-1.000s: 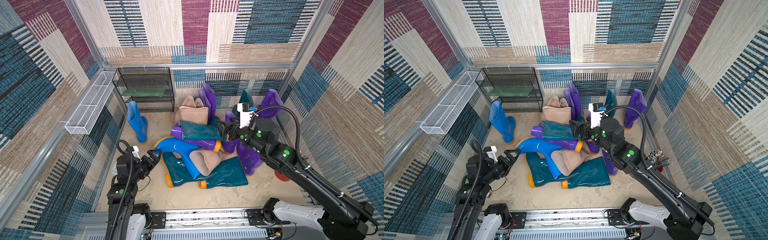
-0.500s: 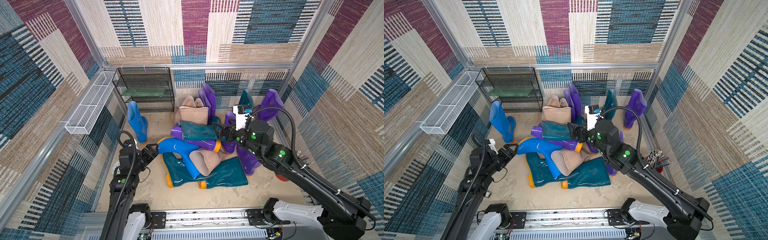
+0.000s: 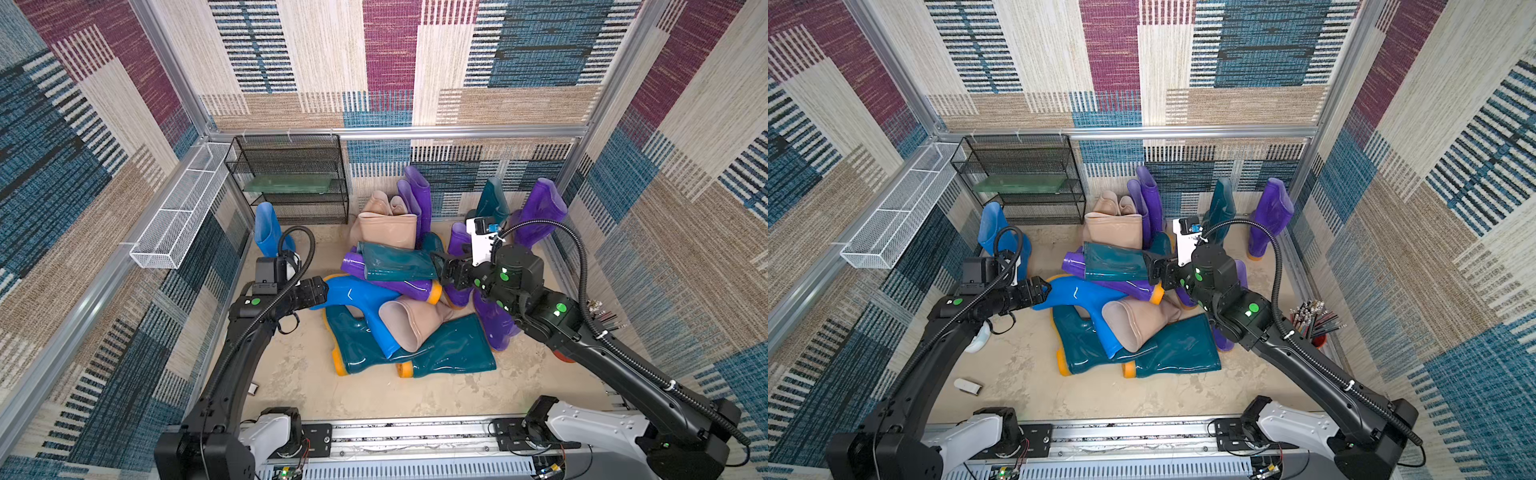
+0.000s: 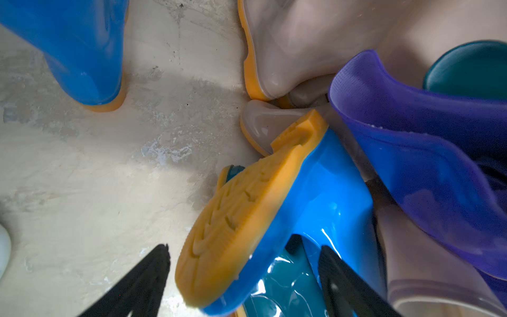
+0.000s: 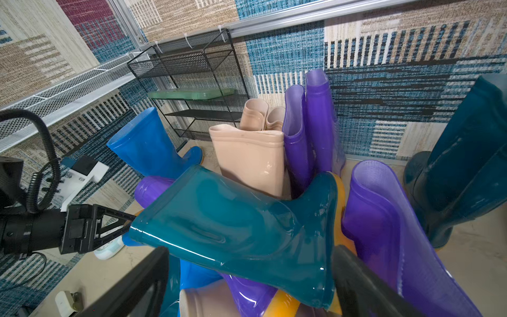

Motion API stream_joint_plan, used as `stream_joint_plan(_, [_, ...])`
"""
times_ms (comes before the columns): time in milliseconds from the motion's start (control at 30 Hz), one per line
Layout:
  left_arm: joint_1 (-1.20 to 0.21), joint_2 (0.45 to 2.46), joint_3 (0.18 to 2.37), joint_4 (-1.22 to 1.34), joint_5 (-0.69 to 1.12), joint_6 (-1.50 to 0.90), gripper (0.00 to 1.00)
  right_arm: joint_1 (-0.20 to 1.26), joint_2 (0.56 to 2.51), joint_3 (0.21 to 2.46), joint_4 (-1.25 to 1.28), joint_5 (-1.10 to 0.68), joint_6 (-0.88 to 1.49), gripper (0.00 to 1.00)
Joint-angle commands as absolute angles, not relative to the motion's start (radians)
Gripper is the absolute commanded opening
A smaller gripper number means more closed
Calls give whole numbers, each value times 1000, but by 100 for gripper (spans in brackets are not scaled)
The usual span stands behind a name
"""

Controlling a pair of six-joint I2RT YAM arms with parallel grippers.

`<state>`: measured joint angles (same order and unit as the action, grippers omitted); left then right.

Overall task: Match and arrange rain boots in pairs
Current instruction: Pick up the rain boot from the rain pile shoes.

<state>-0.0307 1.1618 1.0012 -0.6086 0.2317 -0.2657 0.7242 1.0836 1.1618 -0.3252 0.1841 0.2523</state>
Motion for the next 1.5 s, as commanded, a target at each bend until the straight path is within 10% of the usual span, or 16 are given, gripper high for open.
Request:
stream_joint_plan(0, [-35, 1230, 1033, -642, 270, -180, 84, 714, 1071, 1149, -278, 134, 232, 95])
stream_joint_plan(533, [-90, 1275, 1066, -723, 193, -148, 0, 599, 1040, 1168, -290, 46, 224, 95])
stream_joint_plan(1467, [-92, 1106, 1738, -1181, 329, -86, 0, 691, 1198, 1262, -236, 76, 178, 95])
